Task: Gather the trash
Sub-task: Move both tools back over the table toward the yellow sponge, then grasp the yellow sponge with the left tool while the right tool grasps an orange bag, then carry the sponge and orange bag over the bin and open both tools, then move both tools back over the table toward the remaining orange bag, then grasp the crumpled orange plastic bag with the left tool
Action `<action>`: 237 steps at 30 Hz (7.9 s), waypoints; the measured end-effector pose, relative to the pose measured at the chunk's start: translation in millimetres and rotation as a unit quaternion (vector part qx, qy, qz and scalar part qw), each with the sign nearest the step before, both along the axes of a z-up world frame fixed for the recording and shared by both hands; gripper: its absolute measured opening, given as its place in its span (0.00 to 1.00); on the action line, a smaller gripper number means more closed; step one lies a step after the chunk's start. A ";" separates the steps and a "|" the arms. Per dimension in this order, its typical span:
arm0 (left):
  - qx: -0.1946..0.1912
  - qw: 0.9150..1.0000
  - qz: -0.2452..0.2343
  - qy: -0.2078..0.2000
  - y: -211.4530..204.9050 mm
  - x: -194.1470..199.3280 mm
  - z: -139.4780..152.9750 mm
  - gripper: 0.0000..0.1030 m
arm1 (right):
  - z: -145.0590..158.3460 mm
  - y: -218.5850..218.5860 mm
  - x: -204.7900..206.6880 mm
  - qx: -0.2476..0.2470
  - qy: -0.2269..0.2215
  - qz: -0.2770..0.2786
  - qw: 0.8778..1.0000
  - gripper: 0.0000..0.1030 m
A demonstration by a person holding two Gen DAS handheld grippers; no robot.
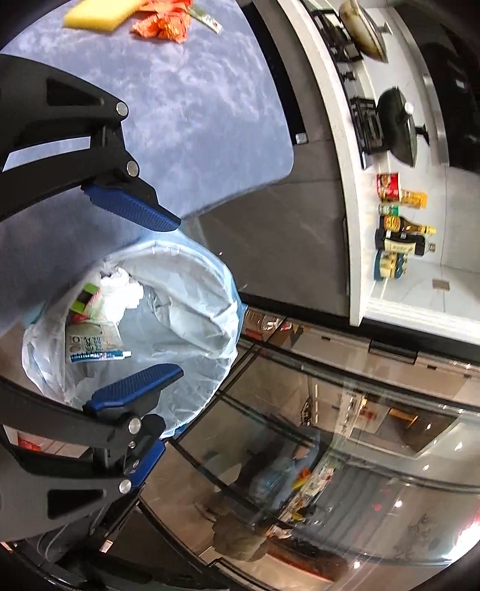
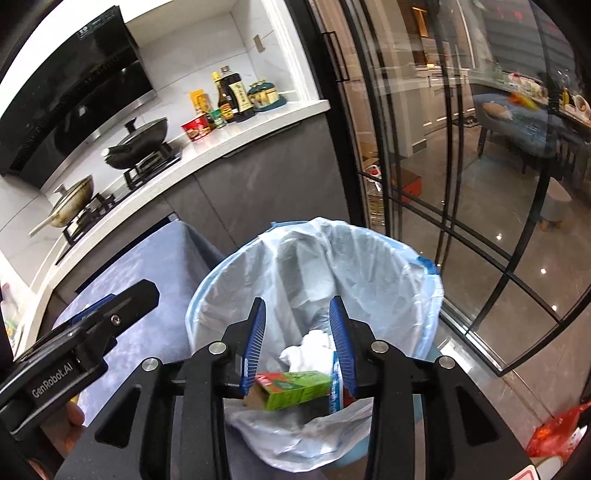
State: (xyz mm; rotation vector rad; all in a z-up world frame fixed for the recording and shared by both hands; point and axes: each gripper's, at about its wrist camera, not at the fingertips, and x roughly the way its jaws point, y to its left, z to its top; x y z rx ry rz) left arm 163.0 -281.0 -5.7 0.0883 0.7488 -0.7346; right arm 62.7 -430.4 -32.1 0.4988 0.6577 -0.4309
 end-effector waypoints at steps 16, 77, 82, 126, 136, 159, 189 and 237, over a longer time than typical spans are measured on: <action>0.020 0.989 0.146 -0.001 118.8 17.9 14.6 0.70 | 19.9 89.7 24.9 -0.020 0.000 0.091 0.996 0.37; -0.089 0.951 0.268 0.129 362.0 96.5 -52.9 0.33 | -16.6 321.2 207.8 -0.027 0.041 0.310 0.950 0.37; -0.084 0.952 0.268 0.123 368.4 89.2 -47.6 0.31 | -24.9 324.4 222.7 -0.026 0.047 0.310 0.949 0.37; -0.053 0.997 0.010 0.059 101.7 -12.5 19.7 0.30 | 21.9 66.3 -3.1 -0.010 0.006 0.054 0.998 0.19; -0.018 0.997 -0.051 0.059 -6.4 -4.7 -2.2 0.30 | -4.8 -3.5 -11.5 -0.008 0.027 -0.002 1.000 0.19; 0.008 0.999 -0.020 0.049 -27.7 14.4 -25.4 0.65 | -22.1 -23.9 -9.1 0.009 0.027 -0.021 0.999 0.37; 0.026 0.986 0.161 0.015 165.2 46.1 -4.7 0.70 | 13.1 134.4 59.4 -0.015 0.007 0.137 0.990 0.39; 0.032 0.950 0.297 0.089 340.6 159.7 -73.9 0.29 | -21.8 306.0 166.6 -0.022 0.052 0.300 0.952 0.39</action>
